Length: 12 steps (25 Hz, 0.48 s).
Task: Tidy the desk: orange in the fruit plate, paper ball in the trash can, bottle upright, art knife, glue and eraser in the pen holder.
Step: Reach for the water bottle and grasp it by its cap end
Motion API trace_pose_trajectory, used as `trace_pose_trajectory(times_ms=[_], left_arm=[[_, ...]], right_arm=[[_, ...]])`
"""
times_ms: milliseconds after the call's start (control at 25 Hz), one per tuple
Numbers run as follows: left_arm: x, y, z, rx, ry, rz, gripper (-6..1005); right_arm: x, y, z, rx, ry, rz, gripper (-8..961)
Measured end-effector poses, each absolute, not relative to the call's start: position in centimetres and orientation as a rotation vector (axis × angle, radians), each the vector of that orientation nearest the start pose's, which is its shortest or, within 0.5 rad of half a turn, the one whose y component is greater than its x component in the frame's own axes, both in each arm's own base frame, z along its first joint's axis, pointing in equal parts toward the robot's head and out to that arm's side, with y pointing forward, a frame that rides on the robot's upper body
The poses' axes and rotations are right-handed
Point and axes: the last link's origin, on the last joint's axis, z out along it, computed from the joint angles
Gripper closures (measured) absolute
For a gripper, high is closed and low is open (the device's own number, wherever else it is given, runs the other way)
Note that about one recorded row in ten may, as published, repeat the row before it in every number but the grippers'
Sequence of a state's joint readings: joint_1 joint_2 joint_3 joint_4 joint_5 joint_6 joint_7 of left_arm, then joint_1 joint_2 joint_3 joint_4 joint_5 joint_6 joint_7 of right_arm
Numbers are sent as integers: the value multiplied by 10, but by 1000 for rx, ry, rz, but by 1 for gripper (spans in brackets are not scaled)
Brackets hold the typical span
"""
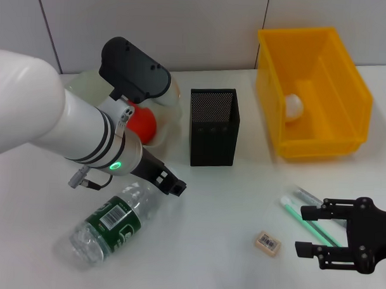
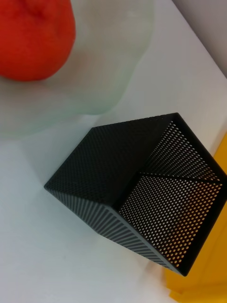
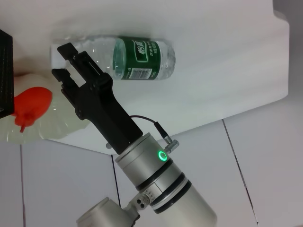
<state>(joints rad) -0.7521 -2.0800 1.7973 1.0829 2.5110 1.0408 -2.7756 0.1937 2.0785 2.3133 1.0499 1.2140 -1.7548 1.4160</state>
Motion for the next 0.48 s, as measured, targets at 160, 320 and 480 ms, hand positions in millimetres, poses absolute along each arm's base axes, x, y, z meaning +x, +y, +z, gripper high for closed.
trace_pose_trajectory(times_ms=[160,320,480], left_arm=[[-139,378,-94,-2586,-710,365,401],[-142,378,-95,-2584,-710,375,401],[-145,378,-96,-2581,-719,388,403]], right_arm=[[295,251,44,-2773,541,572,281],[295,251,44,-2774,541,572,281],[295,250,43,-2774,543,572,281]])
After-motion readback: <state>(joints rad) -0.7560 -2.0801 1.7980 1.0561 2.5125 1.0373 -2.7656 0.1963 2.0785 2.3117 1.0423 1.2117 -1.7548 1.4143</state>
